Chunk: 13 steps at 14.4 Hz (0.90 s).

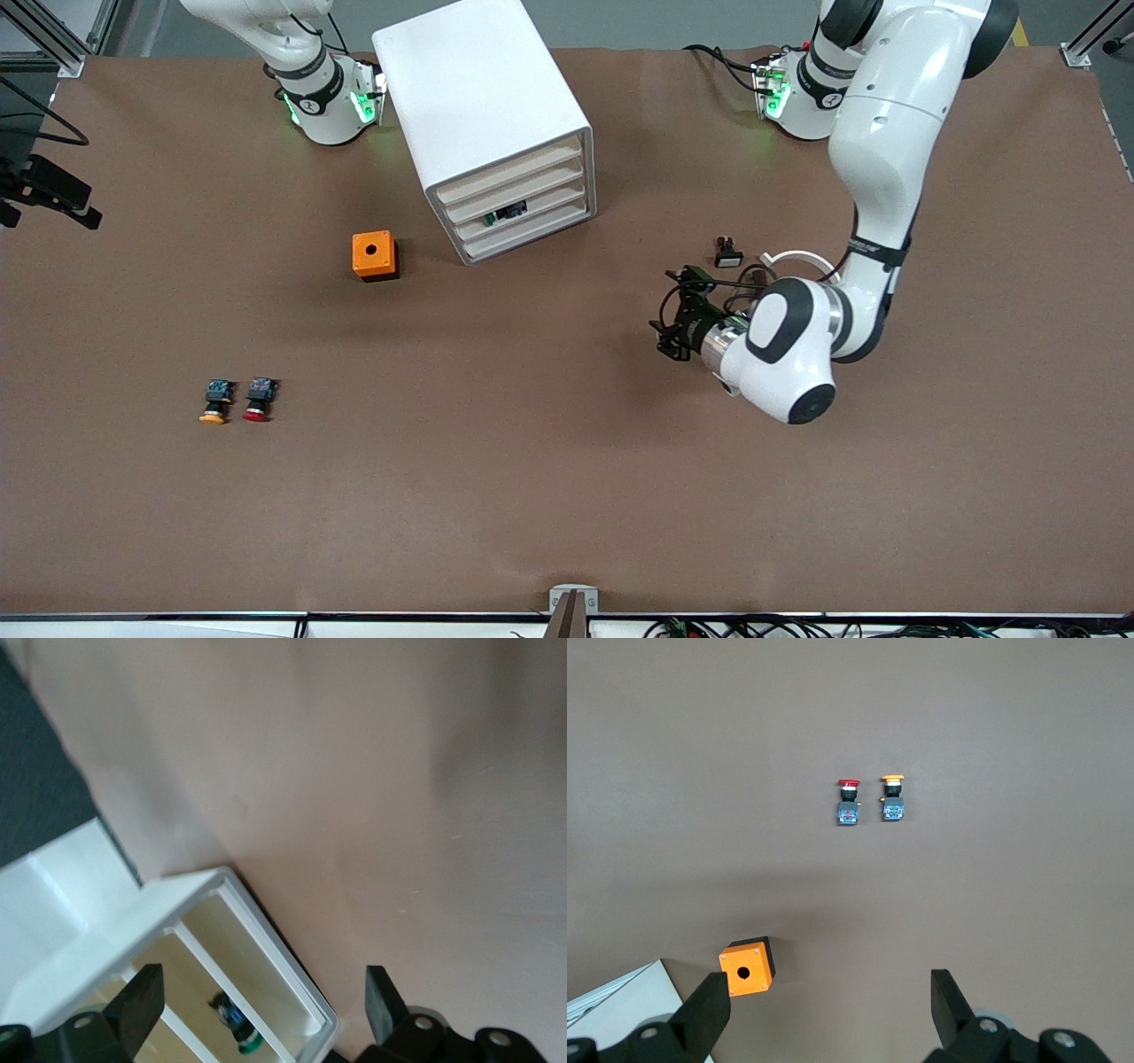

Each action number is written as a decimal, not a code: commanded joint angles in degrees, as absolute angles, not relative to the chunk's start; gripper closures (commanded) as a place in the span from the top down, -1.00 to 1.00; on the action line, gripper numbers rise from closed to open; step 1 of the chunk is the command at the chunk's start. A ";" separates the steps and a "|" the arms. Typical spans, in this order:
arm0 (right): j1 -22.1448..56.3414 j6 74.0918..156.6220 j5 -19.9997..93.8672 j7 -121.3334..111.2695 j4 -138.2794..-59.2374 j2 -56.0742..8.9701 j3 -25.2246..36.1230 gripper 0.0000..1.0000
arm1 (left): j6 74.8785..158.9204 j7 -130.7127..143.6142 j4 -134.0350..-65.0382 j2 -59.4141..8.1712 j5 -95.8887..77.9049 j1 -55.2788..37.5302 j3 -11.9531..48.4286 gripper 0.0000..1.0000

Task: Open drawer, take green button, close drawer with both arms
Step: 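Move the left gripper toward the white cabinet's drawer handle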

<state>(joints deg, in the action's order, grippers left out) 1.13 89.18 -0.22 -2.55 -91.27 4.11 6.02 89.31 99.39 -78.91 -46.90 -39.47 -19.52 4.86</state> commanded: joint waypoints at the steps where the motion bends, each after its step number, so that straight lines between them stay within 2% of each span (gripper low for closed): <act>1: -0.18 88.77 0.53 -3.16 -91.67 5.10 5.27 1.00 | 89.30 108.69 -77.08 -49.74 -42.53 -19.60 7.72 1.00; 8: -0.18 88.77 0.53 -3.25 -91.67 5.10 5.27 1.00 | 89.21 116.19 -77.34 -53.08 -44.91 -22.93 12.39 1.00; 9: -0.18 88.77 0.53 -3.25 -91.67 5.10 5.27 1.00 | 89.21 117.24 -77.34 -53.52 -45.78 -23.29 12.39 0.85; 10: -0.18 88.77 0.53 -3.25 -91.67 5.10 5.27 1.00 | 89.21 118.81 -77.34 -54.05 -46.92 -23.90 12.39 0.58; 11: -0.18 88.77 0.53 -3.25 -91.67 5.10 5.27 1.00 | 89.12 119.87 -77.43 -54.49 -47.37 -24.17 12.39 0.39; 13: -0.18 88.77 0.53 -3.25 -91.67 5.10 5.27 1.00 | 89.03 121.37 -77.61 -55.19 -49.12 -24.96 12.48 0.26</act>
